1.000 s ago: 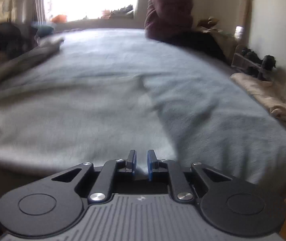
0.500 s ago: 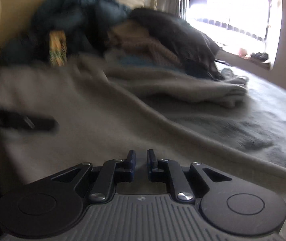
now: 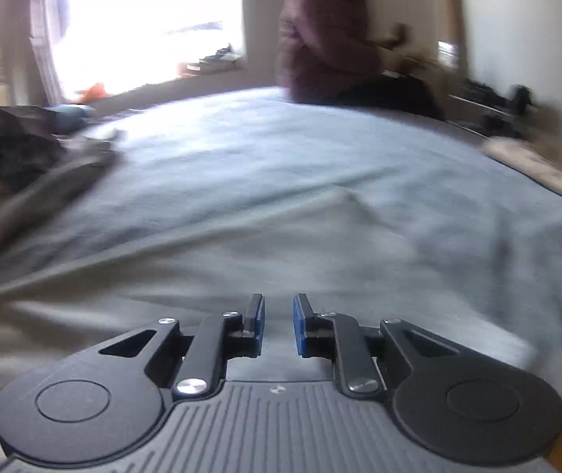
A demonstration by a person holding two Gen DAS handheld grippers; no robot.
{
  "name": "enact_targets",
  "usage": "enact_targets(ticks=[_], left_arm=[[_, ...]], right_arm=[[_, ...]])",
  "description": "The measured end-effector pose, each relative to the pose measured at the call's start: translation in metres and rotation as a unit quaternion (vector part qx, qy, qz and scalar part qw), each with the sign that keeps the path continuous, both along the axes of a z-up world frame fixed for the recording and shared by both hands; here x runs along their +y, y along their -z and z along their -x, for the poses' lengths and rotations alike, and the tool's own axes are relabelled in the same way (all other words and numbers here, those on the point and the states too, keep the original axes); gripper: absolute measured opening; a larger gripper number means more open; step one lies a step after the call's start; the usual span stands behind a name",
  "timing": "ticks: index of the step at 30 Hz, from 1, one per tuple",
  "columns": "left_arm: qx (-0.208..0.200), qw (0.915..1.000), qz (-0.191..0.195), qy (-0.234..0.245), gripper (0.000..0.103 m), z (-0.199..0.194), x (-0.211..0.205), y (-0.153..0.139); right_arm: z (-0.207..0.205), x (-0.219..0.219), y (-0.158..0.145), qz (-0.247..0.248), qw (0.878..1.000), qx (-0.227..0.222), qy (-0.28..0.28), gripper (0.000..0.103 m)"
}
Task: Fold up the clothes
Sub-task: 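Sweep the right gripper over the hoodie to smooth the fold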
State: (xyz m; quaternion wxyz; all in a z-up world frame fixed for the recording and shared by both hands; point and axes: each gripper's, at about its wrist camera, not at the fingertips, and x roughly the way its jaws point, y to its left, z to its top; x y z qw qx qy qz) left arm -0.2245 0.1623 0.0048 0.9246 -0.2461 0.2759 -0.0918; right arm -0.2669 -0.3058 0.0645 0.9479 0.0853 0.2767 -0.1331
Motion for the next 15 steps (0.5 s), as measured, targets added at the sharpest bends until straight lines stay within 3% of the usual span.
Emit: enact_targets(ticks=[2, 5, 8, 11, 15], left_arm=[[-0.002, 1.0000, 0.000, 0.001, 0.054, 0.001, -0.004, -0.004], [-0.003, 0.9999, -0.012, 0.003, 0.054, -0.001, -0.014, -0.006], [0.003, 0.9995, -0.031, 0.000, 0.054, -0.006, -0.023, -0.005], [0.005, 0.9990, -0.044, -0.003, 0.054, -0.007, -0.025, -0.003], [0.008, 0.9991, -0.043, -0.002, 0.054, -0.009, -0.021, -0.001]], right_arm=[[-0.015, 0.045, -0.005, 0.002, 0.996, -0.005, -0.092, 0.018], [-0.040, 0.121, -0.003, 0.003, 0.972, 0.005, -0.236, 0.018], [-0.063, 0.177, 0.007, 0.036, 0.949, 0.017, -0.314, 0.018], [-0.093, 0.186, 0.018, 0.042, 0.942, 0.045, -0.329, 0.018], [-0.124, 0.111, 0.016, 0.016, 0.974, 0.055, -0.221, 0.014]])
